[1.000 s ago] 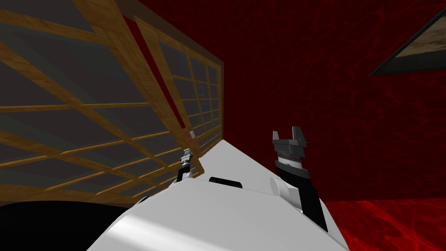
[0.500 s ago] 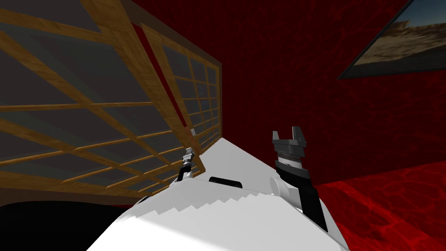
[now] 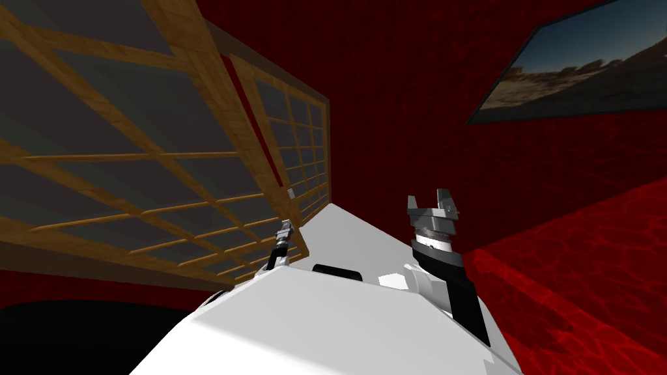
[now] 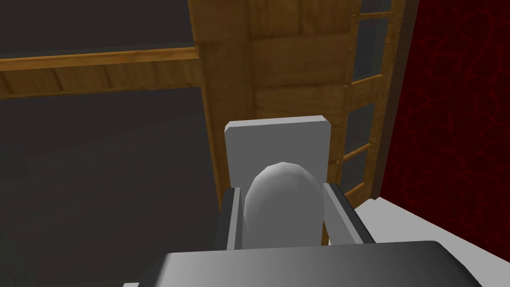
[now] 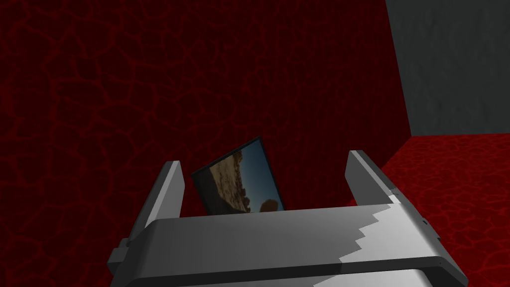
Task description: Pull the door open
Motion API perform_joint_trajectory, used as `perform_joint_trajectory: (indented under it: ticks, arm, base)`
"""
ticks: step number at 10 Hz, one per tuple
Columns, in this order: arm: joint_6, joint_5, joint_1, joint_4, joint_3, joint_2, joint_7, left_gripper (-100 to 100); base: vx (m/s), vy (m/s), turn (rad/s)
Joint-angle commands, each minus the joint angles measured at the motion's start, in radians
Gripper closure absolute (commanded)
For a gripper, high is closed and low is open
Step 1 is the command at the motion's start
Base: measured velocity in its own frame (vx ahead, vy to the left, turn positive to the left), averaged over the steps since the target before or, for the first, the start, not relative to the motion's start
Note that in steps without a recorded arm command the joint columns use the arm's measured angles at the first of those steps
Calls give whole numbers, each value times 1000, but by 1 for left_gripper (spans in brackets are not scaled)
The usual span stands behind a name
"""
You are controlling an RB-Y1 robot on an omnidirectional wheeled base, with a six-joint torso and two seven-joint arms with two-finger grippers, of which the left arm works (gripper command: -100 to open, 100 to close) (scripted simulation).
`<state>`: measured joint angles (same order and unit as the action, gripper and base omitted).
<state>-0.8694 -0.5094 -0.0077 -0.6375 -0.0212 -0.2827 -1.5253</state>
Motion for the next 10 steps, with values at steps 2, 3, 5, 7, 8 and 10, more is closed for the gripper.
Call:
perform_joint_trajectory:
  ticks: [2, 3, 5, 7, 8, 10]
  arm:
    - [-1, 12, 7, -4, 21, -4, -16, 100]
    - [-1, 15, 8, -5, 25, -5, -20, 100]
    - [-4, 28, 13, -13, 47, -13, -37, 100]
    - [-7, 42, 19, -22, 71, -22, -56, 100]
    - [-9, 49, 22, -27, 82, -26, -65, 100]
    - [-12, 63, 28, -35, 106, -35, -84, 100]
  base:
    - [-125, -15, -33]
    - [-180, 14, -54]
    - [-181, 26, -65]
    - [-204, 13, -55]
    - [-209, 0, -53]
    - [-221, 10, -53]
